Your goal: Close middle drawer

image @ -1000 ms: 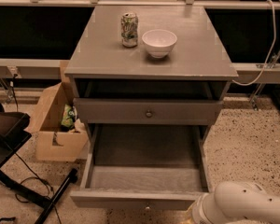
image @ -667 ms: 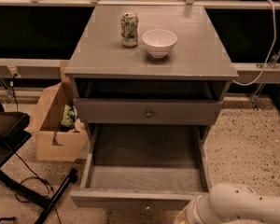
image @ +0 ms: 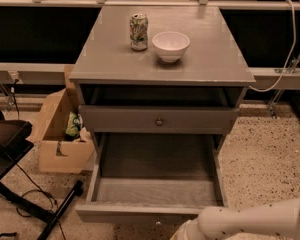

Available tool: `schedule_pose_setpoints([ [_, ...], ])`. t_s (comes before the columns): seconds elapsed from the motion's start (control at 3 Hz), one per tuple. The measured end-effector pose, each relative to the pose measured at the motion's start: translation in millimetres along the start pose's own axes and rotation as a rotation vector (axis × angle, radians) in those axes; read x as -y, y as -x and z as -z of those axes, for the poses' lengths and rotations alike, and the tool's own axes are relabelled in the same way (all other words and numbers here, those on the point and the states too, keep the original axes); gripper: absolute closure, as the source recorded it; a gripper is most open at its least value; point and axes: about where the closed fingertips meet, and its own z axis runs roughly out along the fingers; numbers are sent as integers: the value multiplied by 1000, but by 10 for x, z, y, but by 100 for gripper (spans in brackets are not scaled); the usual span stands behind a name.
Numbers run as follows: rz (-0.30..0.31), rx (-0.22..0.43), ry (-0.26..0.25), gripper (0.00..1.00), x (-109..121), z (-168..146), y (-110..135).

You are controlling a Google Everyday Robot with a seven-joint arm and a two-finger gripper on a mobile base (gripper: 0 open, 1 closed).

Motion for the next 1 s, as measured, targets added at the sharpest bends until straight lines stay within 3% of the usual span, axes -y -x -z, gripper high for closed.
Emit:
schedule_pose_setpoints([
  [0.67, -54, 64, 158, 100, -141, -1202, -172],
  [1.0, -88, 91, 194, 100, -157, -1488, -239],
])
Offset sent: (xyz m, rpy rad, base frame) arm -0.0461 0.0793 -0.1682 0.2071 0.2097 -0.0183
